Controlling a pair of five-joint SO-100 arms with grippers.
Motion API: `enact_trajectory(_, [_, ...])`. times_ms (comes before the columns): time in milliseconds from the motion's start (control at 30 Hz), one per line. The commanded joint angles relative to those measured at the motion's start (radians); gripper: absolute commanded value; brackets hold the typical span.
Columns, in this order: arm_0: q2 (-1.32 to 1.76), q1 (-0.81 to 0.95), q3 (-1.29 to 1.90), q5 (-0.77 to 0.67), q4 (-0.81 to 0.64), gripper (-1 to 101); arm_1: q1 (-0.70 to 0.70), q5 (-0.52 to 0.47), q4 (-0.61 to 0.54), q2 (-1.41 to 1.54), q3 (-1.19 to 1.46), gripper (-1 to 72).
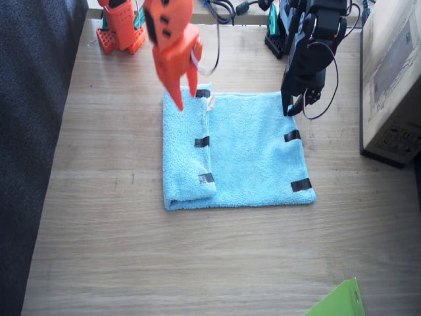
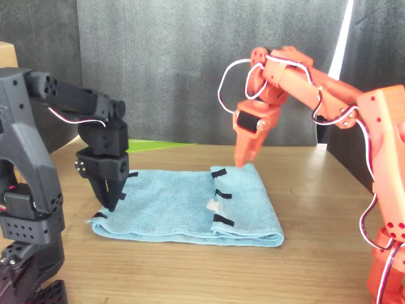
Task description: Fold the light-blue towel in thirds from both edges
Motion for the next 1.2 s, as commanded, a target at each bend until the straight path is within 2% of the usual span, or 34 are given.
enact_trajectory(0, [0.041,-0.008,-0.048,0.003,0.032,0,-0.032,0.025,0.009,0.058,0.032,18.0])
enact_trajectory(67, [0.066,-0.009,-0.083,0.011,0.066,0,-0.101,0.037,0.008,0.038,0.054,5.8])
enact_trajectory(100, [0.081,-0.011,-0.106,0.017,0.087,0,-0.138,0.041,0.008,0.029,0.066,1.4])
enact_trajectory(133, [0.095,-0.014,-0.129,0.025,0.109,0,-0.172,0.04,0.008,0.026,0.081,0.1])
enact_trajectory(267, [0.114,-0.017,-0.212,0.061,0.167,0,-0.264,0.023,0.006,0.025,0.133,0.1])
enact_trajectory(433, [0.129,-0.057,-0.273,0.092,0.219,0,-0.31,0.017,0.006,0.021,0.156,0.1])
enact_trajectory(933, [0.003,-0.245,-0.657,0.114,0.437,0,-0.293,0.037,-0.003,-0.02,0.156,0.1])
enact_trajectory(1167, [-0.126,-0.365,-0.799,0.101,0.485,0,-0.273,0.046,-0.003,-0.026,0.149,0.4])
